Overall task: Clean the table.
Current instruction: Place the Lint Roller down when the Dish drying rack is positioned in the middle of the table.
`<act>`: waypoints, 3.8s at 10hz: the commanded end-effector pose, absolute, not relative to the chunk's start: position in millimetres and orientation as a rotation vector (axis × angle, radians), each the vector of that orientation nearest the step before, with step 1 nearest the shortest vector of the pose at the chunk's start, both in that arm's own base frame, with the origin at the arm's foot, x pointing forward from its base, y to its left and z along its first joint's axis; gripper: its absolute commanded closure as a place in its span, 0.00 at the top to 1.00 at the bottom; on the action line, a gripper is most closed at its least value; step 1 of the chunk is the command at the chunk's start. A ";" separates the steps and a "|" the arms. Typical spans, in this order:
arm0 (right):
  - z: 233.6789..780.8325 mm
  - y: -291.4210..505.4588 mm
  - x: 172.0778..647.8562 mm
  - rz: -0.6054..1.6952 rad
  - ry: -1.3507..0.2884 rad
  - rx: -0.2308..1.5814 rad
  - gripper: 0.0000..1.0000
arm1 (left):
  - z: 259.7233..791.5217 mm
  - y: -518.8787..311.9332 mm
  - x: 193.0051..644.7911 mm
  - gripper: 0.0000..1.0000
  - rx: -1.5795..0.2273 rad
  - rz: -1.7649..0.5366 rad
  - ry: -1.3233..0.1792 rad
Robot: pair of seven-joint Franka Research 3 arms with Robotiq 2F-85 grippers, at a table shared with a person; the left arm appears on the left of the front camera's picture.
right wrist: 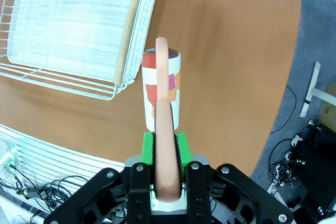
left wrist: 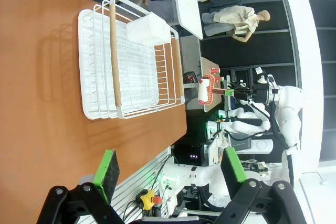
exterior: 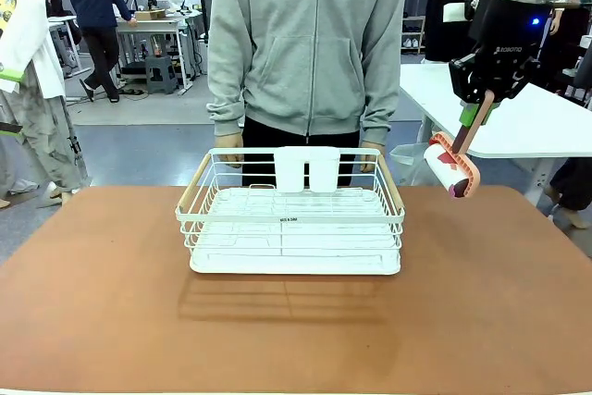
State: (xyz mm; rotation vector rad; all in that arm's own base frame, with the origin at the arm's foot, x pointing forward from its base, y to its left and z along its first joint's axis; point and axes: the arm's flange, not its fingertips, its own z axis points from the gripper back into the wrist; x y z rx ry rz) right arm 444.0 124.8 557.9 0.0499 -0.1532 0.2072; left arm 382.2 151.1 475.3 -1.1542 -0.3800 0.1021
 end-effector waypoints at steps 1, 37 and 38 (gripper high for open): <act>562.1 127.8 444.6 0.195 -0.160 0.063 0.22 | 476.8 152.5 380.6 1.00 -1.169 0.096 -0.390; 356.2 27.9 502.2 -1.393 -0.297 0.506 0.22 | 476.8 152.5 380.6 1.00 -1.169 0.096 -0.390; 353.4 28.6 501.8 -1.393 -0.291 0.504 0.22 | 476.8 152.5 380.6 1.00 -1.169 0.096 -0.390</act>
